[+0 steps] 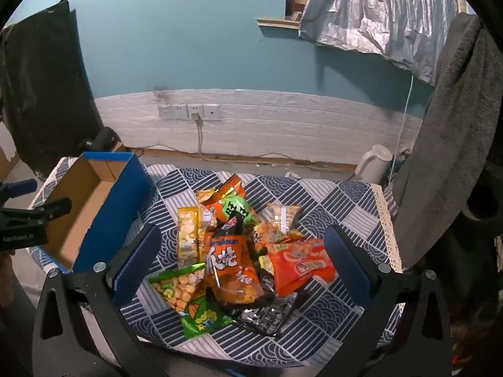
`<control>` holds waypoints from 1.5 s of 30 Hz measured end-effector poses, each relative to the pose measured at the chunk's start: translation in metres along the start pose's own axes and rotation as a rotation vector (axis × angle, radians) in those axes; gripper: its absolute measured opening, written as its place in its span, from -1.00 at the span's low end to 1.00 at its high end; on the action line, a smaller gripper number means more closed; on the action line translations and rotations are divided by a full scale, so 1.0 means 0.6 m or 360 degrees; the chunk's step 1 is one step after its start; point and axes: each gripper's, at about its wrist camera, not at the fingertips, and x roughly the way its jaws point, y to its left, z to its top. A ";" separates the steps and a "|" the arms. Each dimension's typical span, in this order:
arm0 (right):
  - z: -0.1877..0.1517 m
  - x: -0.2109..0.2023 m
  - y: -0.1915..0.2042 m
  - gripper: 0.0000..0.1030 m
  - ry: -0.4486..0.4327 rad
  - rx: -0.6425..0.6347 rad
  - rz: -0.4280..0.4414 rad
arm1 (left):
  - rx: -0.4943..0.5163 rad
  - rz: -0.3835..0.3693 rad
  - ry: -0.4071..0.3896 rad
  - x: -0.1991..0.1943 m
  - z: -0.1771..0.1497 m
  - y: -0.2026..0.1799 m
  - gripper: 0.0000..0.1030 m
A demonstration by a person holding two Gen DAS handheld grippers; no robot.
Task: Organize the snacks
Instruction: 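Move both tools toward the snack pile beside the cardboard box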
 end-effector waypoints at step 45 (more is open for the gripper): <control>-0.011 0.008 -0.006 0.97 0.0046 -0.0003 -0.0013 | 0.0072 0.0003 0.0069 0.016 -0.010 -0.024 0.89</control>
